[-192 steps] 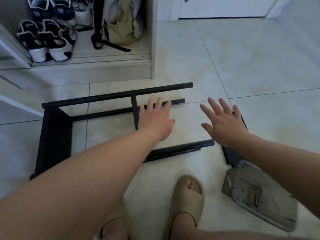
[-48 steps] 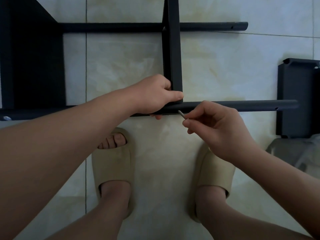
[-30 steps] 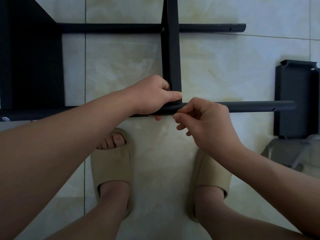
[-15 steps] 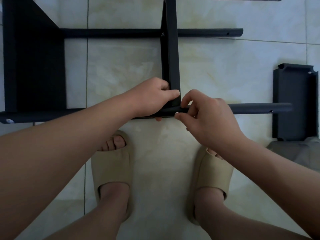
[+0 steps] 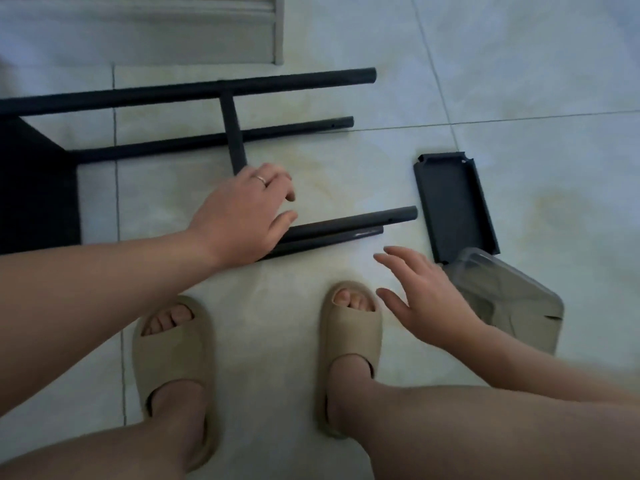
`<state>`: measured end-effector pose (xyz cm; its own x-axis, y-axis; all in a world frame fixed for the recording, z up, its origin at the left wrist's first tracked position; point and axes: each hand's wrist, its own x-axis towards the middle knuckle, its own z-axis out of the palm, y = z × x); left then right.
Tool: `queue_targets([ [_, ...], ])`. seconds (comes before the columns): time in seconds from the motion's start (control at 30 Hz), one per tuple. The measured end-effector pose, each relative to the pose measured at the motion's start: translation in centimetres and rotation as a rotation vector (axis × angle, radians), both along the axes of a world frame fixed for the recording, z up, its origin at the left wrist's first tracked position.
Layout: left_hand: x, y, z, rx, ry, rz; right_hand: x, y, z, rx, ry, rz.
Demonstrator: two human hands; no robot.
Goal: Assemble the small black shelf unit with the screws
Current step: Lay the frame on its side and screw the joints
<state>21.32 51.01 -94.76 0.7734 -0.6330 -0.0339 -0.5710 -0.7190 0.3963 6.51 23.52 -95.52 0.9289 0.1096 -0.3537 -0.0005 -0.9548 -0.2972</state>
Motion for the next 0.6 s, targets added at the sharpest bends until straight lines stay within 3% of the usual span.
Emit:
queue_targets([
  [0.2, -1.9, -9.3, 1.8, 0.165, -0.044, -0.412, -5.8, -7.9, -0.6, -0.123, -0.005, -0.168],
  [0.6, -9.0, -22.5, -4.2, 0.265, 0.131, -0.690, -9.7, -16.6, -6.9, -0.066, 0.320, -0.487],
])
